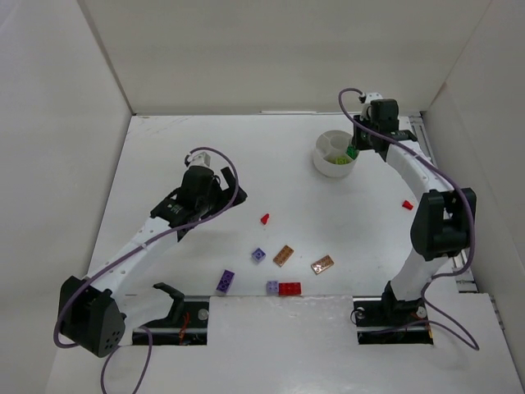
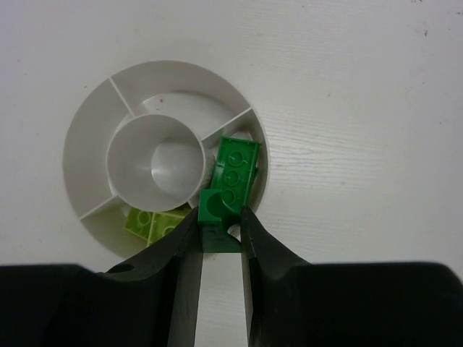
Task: Sort the legos into containers by color
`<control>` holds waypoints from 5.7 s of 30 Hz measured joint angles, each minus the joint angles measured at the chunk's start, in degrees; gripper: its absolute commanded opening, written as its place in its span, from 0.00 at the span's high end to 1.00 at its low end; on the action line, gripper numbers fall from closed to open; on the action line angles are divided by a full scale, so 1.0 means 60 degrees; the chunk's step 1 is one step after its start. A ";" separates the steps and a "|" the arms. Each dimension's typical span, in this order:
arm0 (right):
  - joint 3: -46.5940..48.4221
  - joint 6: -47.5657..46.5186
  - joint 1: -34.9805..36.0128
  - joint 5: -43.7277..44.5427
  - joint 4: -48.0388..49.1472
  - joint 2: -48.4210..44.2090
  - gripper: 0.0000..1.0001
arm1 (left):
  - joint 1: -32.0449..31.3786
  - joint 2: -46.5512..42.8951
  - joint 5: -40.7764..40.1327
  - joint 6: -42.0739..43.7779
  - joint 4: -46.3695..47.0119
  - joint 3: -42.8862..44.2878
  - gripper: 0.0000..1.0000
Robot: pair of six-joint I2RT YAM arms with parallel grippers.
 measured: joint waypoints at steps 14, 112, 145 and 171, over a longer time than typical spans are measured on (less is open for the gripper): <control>0.0430 -0.0025 -0.0215 -0.0412 0.0040 0.1024 0.67 | 0.0036 -0.0004 0.0131 0.0018 0.0131 -0.0109 0.00; -0.7614 0.1399 0.5599 -0.2794 0.0987 -1.0269 0.00 | -0.5129 -0.1537 -0.1519 -0.0018 0.0568 0.0641 0.67; -0.5963 -0.1479 0.6859 -0.5796 0.3242 -0.8346 0.55 | -0.5002 -0.2204 0.2036 0.1027 0.2248 0.0911 0.67; -0.5169 -0.0885 0.6258 -0.2867 0.2459 -0.6575 0.90 | -0.4980 -0.2273 -0.1519 0.0823 0.0732 0.1708 0.00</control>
